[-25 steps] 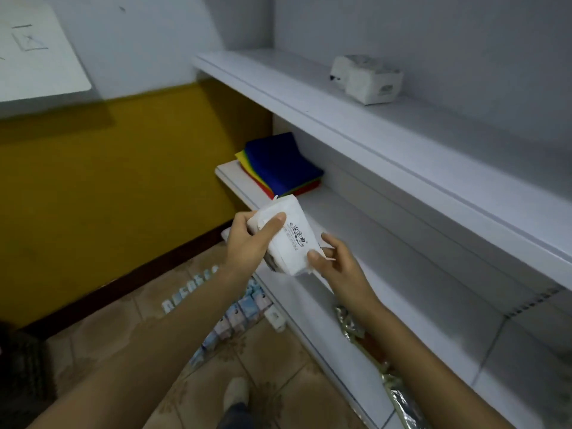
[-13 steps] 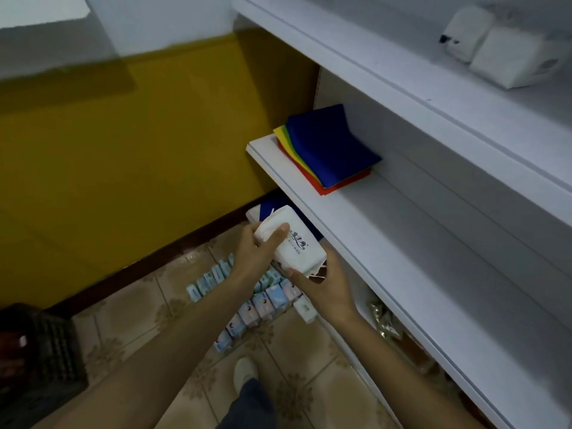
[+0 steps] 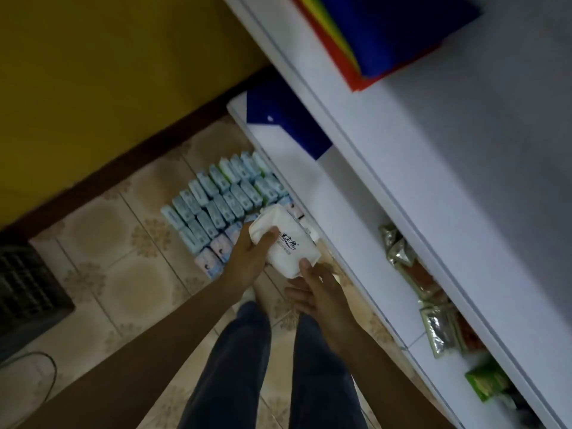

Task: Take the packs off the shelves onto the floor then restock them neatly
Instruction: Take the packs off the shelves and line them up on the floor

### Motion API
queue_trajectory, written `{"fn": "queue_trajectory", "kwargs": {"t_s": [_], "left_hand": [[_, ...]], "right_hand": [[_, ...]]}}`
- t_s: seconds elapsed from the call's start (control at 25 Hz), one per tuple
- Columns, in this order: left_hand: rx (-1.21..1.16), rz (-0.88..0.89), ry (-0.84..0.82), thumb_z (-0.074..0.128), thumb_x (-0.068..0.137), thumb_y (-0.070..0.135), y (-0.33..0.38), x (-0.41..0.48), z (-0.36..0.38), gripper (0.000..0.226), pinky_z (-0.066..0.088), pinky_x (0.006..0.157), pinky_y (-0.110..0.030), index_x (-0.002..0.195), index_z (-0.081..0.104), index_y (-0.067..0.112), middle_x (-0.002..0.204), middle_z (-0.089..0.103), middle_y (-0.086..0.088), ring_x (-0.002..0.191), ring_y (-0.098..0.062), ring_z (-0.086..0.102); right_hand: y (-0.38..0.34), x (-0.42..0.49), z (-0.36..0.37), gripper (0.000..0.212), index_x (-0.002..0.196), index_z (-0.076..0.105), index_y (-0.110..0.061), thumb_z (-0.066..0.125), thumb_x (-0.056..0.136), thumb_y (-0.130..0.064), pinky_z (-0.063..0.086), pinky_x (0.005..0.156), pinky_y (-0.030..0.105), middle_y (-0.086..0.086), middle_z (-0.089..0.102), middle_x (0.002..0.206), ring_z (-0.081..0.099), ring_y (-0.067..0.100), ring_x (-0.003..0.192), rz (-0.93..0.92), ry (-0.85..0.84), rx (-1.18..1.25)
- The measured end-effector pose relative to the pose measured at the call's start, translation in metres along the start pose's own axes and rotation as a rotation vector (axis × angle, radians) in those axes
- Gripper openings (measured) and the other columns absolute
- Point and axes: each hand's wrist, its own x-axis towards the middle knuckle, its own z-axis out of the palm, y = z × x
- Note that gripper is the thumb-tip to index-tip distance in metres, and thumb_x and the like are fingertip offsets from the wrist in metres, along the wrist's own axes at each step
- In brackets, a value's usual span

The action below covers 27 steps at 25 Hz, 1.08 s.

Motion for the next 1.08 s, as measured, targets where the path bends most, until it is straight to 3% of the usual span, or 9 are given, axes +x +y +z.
{"fn": "queue_trajectory", "kwargs": {"t_s": [0.12,0.24,0.32,0.44,0.52,0.64,0.76,0.92,1.08], "left_hand": [[0.053,-0.063,-0.013,0.052,0.097,0.018,-0.067,0.063,0.007,0.019,0.055,0.080,-0.032,0.114,0.048,0.026,0.109,0.062,-0.002,0.094,-0.013,0.063],[0.118,-0.119,-0.041,0.056,0.095,0.022,-0.139,0.136,0.018,0.041,0.051,0.083,-0.022,0.134,0.044,0.022,0.127,0.057,0.003,0.107,-0.010,0.058],[0.172,-0.167,-0.045,0.058,0.093,0.029,-0.183,0.181,0.027,0.066,0.043,0.092,-0.023,0.150,0.024,0.022,0.137,0.037,0.013,0.121,-0.007,0.043],[0.215,-0.256,0.032,0.060,0.092,0.032,-0.246,0.245,0.041,0.083,0.039,0.100,-0.029,0.154,0.005,0.020,0.147,0.033,0.005,0.132,-0.015,0.037],[0.161,-0.309,0.061,0.062,0.092,0.029,-0.283,0.284,0.049,0.083,0.041,0.101,-0.033,0.154,0.007,0.019,0.150,0.036,-0.006,0.134,-0.026,0.041],[0.182,-0.339,0.084,0.061,0.092,0.026,-0.320,0.330,0.058,0.066,0.042,0.093,-0.031,0.148,0.027,0.014,0.142,0.046,-0.009,0.125,-0.026,0.049],[0.285,-0.310,0.180,0.060,0.091,0.026,-0.344,0.359,0.061,0.056,0.040,0.090,-0.028,0.141,0.040,0.012,0.136,0.049,-0.006,0.123,-0.023,0.049],[0.141,-0.311,0.097,0.056,0.094,0.017,-0.355,0.373,0.063,0.052,0.038,0.088,-0.025,0.142,0.038,0.013,0.131,0.046,0.005,0.120,-0.015,0.048],[0.246,-0.264,0.071,0.050,0.097,0.012,-0.339,0.361,0.055,0.053,0.038,0.101,-0.029,0.147,0.032,0.014,0.148,0.039,-0.005,0.133,-0.024,0.042]], "right_hand": [[0.037,0.085,-0.009,0.036,0.117,0.058,-0.015,0.059,0.091,-0.039,0.056,0.087,0.040,0.010,0.071,0.105,0.070,0.025,0.094,0.088,0.027,-0.058],[0.092,0.184,-0.027,0.034,0.122,0.058,-0.015,0.060,0.093,-0.032,0.054,0.091,0.042,0.008,0.070,0.109,0.069,0.024,0.098,0.177,0.046,-0.065],[0.125,0.250,-0.038,0.033,0.118,0.058,-0.013,0.059,0.093,-0.035,0.056,0.083,0.036,0.008,0.069,0.107,0.069,0.024,0.096,0.232,0.071,-0.121],[0.162,0.337,-0.047,0.040,0.113,0.058,-0.010,0.061,0.090,-0.043,0.053,0.059,0.027,0.007,0.070,0.094,0.070,0.020,0.078,0.287,0.111,-0.208],[0.181,0.384,-0.050,0.032,0.112,0.057,-0.013,0.058,0.093,-0.039,0.055,0.061,0.027,0.006,0.070,0.096,0.069,0.015,0.073,0.318,0.102,-0.195],[0.203,0.445,-0.052,0.025,0.103,0.057,-0.015,0.055,0.095,-0.039,0.054,0.082,0.038,0.006,0.068,0.093,0.069,0.021,0.083,0.348,0.121,-0.169],[0.217,0.492,-0.053,0.039,0.116,0.058,-0.009,0.059,0.093,-0.040,0.053,0.066,0.032,0.010,0.068,0.098,0.065,0.019,0.073,0.337,0.134,-0.183],[0.222,0.522,-0.053,0.036,0.120,0.057,-0.002,0.063,0.091,-0.023,0.048,0.055,0.032,0.010,0.063,0.086,0.057,0.018,0.063,0.321,0.193,-0.157],[0.205,0.499,-0.055,0.042,0.131,0.048,0.001,0.056,0.095,-0.019,0.049,0.067,0.030,0.001,0.056,0.091,0.055,0.014,0.075,0.334,0.077,-0.303]]}}
